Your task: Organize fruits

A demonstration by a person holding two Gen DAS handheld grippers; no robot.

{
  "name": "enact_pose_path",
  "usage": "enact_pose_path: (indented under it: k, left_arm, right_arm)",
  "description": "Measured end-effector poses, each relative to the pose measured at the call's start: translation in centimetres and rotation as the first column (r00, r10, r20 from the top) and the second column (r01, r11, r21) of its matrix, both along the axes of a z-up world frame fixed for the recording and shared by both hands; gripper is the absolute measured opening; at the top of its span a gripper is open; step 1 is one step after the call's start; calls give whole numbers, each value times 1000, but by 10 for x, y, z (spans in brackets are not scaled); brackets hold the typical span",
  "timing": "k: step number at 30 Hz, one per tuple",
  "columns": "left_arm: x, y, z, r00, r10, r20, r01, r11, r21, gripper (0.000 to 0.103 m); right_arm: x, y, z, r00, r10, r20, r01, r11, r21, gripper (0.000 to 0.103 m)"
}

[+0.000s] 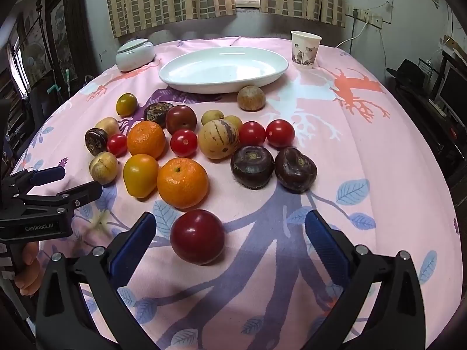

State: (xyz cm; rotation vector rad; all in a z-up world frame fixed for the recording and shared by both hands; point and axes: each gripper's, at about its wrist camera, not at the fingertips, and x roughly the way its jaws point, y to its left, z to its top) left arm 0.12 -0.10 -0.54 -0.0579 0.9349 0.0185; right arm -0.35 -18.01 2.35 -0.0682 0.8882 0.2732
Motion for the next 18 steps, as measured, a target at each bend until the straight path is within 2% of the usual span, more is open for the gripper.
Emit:
enact_pose_path:
  k: [18]
  left_arm:
    - [1,2,-1,1000,2,-6,-2,1000,-10,101]
  right_arm:
    - [-1,-1,-1,1000,3,-3,-3,1000,5,102]
